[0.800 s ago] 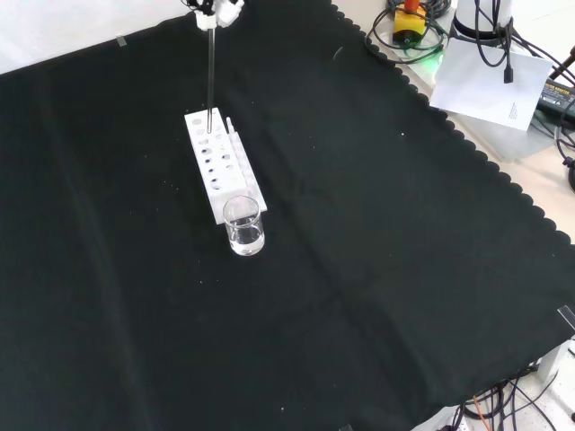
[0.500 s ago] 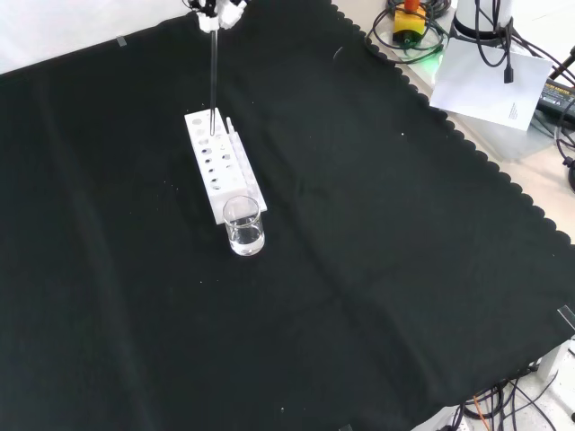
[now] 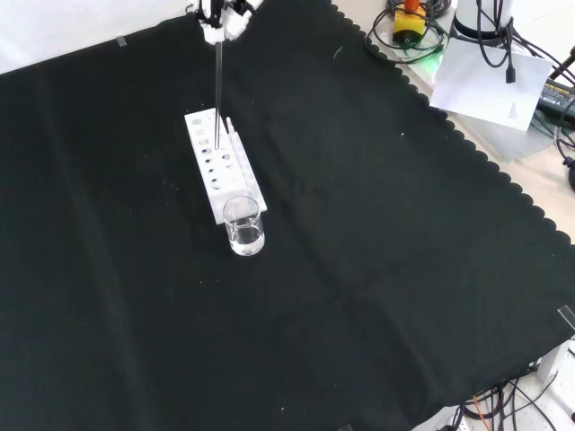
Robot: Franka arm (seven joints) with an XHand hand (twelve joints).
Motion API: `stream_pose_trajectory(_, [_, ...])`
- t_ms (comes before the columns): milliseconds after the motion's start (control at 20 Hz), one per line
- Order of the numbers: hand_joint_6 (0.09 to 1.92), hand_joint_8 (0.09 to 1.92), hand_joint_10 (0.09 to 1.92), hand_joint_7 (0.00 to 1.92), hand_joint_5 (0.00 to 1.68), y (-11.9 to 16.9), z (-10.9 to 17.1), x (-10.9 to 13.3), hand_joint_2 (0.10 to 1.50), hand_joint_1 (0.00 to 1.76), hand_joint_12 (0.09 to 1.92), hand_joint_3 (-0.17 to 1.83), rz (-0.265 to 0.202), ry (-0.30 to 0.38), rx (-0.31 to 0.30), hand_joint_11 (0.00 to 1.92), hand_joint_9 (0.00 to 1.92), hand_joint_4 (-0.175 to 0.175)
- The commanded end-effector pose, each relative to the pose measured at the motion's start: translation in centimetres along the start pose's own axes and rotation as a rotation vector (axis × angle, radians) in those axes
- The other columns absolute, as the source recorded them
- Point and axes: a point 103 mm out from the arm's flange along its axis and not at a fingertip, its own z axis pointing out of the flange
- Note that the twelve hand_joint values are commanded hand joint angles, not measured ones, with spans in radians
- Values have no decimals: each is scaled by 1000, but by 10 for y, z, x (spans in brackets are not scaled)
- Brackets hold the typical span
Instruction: Stir in the beaker to the left of the white test tube rack with the glass rod.
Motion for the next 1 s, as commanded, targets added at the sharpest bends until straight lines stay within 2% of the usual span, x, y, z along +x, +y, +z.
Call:
stream_pose_trajectory(50, [87, 998, 851, 1184, 1408, 16, 10, 31, 1092, 1316, 525, -175, -55, 20, 4, 1637, 1555, -175])
stream_pose_trajectory(250, [87, 996, 851, 1185, 1409, 33, 16, 56, 1091, 1316, 525, -175, -103, 23, 17, 1638, 1556, -175])
stream_pose_trajectory(350, [87, 997, 851, 1184, 1409, 37, 18, 61, 1092, 1316, 524, -175, -114, 28, 21, 1637, 1556, -175])
stream_pose_trajectory(1000, [87, 1001, 853, 1182, 1409, 51, 37, 81, 1092, 1316, 522, -175, -146, 33, 45, 1638, 1556, -175])
